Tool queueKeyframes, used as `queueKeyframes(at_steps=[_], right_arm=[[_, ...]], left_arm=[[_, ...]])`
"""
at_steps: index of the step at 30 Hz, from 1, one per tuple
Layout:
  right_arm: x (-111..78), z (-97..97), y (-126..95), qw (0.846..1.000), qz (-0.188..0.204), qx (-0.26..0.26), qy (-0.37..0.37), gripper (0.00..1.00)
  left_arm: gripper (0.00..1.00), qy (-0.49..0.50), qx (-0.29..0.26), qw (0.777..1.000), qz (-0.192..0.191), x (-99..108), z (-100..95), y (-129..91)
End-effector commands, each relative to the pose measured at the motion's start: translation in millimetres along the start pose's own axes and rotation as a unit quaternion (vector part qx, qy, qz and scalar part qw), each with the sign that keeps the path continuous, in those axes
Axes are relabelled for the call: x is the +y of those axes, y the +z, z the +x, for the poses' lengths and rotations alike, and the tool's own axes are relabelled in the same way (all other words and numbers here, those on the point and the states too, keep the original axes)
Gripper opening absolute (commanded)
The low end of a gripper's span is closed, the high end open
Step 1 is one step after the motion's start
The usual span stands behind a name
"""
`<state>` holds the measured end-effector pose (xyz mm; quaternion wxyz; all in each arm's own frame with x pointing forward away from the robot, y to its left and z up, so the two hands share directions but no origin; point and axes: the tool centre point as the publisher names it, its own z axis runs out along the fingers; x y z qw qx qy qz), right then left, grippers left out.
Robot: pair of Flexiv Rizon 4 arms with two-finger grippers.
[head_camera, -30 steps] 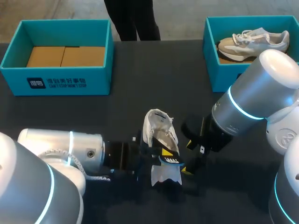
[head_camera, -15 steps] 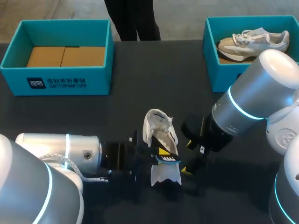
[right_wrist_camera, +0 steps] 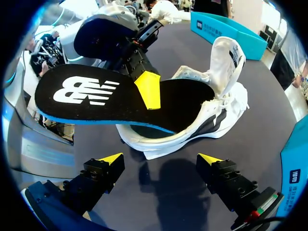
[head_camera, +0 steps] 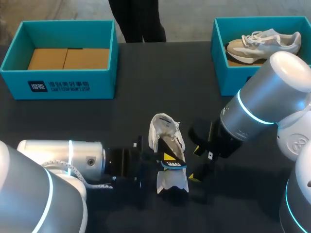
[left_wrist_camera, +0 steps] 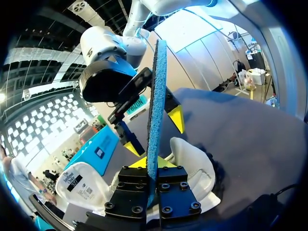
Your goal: Take the shoe out of the shoebox, open the shoe tongue, remove and reinsert the insole, then place the shoe into the shoebox
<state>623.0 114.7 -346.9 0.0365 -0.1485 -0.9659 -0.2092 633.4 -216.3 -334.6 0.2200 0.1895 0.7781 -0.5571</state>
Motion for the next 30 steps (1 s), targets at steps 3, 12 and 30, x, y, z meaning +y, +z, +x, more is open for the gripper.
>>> queueKeyframes(at_steps=[3, 12, 30], right_arm=[[0.2, 1.5, 0.5, 1.0, 0.001, -0.002, 0.0, 1.0], [0.2, 1.5, 0.5, 1.0, 0.001, -0.002, 0.0, 1.0], [0.2, 1.5, 0.5, 1.0, 0.001, -0.002, 0.0, 1.0]], left_arm=[[0.0, 0.008, -0.001, 1.0, -0.005, 6.8, -2.0, 5.7], [0.0, 0.028, 0.003, 1.0, -0.012, 17.5, -6.1, 10.8], [0.25, 0.049, 0.022, 0.999, -0.005, 14.8, -6.3, 8.9]])
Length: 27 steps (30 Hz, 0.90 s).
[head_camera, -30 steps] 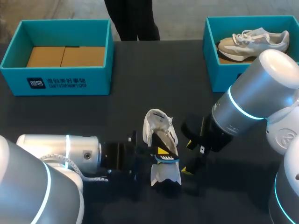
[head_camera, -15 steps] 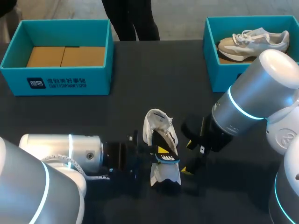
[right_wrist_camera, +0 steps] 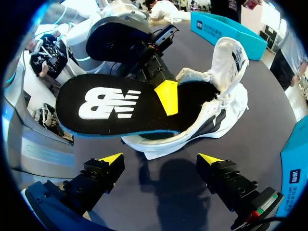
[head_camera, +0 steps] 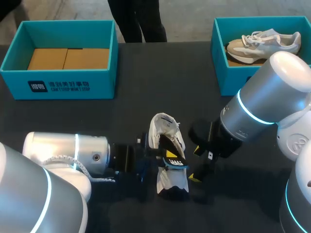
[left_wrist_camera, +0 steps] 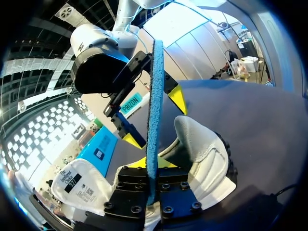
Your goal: Take the shoe out of the shoebox, open the shoe tongue, remove and reinsert the insole, then place the shoe into the shoebox
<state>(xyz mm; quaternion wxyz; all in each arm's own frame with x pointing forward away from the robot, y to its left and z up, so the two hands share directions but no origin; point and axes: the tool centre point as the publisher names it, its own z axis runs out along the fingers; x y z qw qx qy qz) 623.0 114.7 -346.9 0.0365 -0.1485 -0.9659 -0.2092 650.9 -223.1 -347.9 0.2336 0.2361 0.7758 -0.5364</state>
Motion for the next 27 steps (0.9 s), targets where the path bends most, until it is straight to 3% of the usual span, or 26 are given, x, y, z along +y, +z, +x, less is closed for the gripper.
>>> queueKeyframes(at_steps=[1, 23, 27], right_arm=[[0.2, 1.5, 0.5, 1.0, 0.001, -0.002, 0.0, 1.0], [0.2, 1.5, 0.5, 1.0, 0.001, -0.002, 0.0, 1.0], [0.2, 1.5, 0.5, 1.0, 0.001, -0.002, 0.0, 1.0]], left_arm=[[0.29, 0.0, 0.003, 1.0, 0.003, -4.9, 1.8, -4.5], [0.27, 0.019, -0.004, 0.999, 0.034, -35.2, 9.2, -17.4], [0.16, 0.026, 0.001, 0.999, 0.036, -37.4, 11.5, -14.5]])
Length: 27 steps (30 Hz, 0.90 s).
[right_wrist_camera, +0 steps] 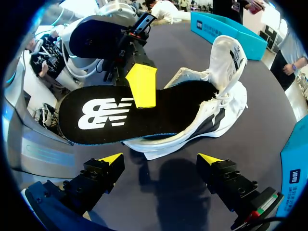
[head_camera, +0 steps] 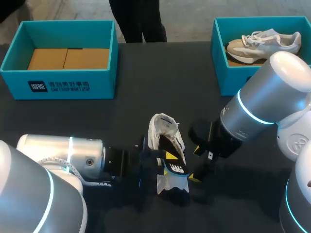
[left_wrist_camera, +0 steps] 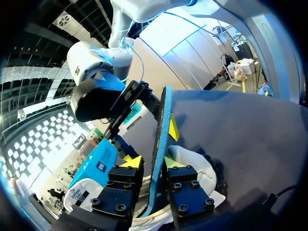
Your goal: Take the shoe out of the shoebox, open the shoe tongue, remove and reinsert the insole, then place the shoe into the shoebox
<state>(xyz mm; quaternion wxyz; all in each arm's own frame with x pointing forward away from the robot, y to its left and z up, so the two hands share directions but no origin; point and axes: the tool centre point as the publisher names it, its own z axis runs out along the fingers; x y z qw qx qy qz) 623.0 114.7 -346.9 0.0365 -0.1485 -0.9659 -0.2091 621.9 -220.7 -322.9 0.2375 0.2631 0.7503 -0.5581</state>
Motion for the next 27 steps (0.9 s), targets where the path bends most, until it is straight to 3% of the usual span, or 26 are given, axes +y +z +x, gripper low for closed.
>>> queueKeyframes(at_steps=[1, 27], right_arm=[[0.2, 1.5, 0.5, 1.0, 0.001, -0.002, 0.0, 1.0], [0.2, 1.5, 0.5, 1.0, 0.001, -0.002, 0.0, 1.0]], left_arm=[[0.02, 0.004, 0.001, 1.0, 0.001, -2.6, 4.3, -0.4], [0.0, 0.066, -0.001, 0.997, -0.025, 22.7, 4.4, 6.2]])
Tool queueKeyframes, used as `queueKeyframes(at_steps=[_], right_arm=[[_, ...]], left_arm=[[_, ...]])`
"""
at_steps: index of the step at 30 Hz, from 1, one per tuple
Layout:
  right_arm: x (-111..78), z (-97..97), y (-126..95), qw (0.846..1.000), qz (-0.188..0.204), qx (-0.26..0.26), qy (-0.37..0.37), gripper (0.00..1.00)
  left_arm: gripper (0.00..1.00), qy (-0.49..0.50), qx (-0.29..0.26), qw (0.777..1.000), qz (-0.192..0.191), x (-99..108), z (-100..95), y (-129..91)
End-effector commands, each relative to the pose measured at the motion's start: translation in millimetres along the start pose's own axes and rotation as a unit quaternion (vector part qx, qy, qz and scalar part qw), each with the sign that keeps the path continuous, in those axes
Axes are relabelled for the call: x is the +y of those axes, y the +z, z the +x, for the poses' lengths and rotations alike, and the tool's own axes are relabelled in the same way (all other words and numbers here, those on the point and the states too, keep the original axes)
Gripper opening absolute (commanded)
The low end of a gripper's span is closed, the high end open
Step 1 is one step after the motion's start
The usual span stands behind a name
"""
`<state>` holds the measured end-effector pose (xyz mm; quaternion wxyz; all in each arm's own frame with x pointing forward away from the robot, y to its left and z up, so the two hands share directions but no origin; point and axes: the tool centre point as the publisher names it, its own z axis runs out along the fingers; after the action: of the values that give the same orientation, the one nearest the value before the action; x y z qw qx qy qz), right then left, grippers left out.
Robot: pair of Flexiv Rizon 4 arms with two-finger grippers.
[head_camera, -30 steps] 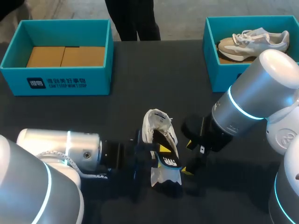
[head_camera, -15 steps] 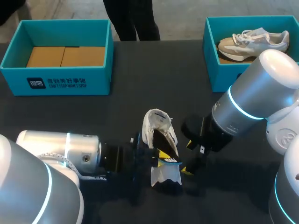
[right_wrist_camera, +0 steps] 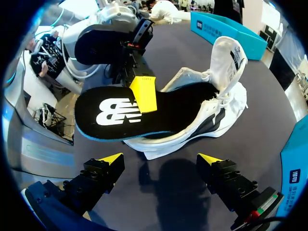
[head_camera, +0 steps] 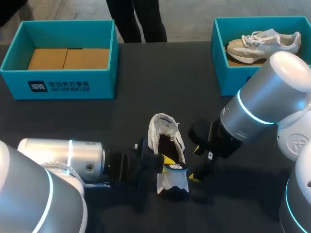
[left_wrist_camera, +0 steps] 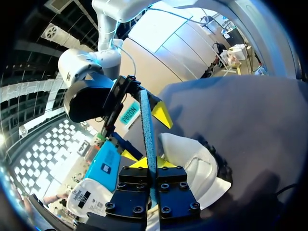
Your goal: Take the shoe out of the shoebox, open the shoe tongue, remove and reinsert the insole, then place the shoe into the shoebox
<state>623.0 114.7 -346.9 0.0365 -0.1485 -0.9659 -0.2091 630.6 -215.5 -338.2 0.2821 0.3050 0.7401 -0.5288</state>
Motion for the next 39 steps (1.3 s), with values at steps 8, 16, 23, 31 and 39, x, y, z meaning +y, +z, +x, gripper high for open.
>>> queueKeyframes(at_steps=[8, 16, 23, 31, 39], right_arm=[[0.2, 1.5, 0.5, 1.0, 0.001, -0.002, 0.0, 1.0], [0.2, 1.5, 0.5, 1.0, 0.001, -0.002, 0.0, 1.0], [0.2, 1.5, 0.5, 1.0, 0.001, -0.002, 0.0, 1.0], [0.2, 1.5, 0.5, 1.0, 0.001, -0.002, 0.0, 1.0], [0.2, 1.5, 0.5, 1.0, 0.001, -0.002, 0.0, 1.0]], left_arm=[[0.0, 0.003, 0.003, 1.0, -0.029, 19.8, -2.5, 8.2], [0.0, 0.005, -0.003, 0.999, -0.038, 25.4, -5.5, 7.1], [0.0, -0.002, -0.001, 1.0, -0.031, 23.9, -1.9, 3.4], [0.37, -0.006, -0.008, 1.0, -0.013, 10.4, -0.8, -5.5], [0.33, -0.003, -0.014, 1.0, 0.013, -8.0, -1.8, -9.4]])
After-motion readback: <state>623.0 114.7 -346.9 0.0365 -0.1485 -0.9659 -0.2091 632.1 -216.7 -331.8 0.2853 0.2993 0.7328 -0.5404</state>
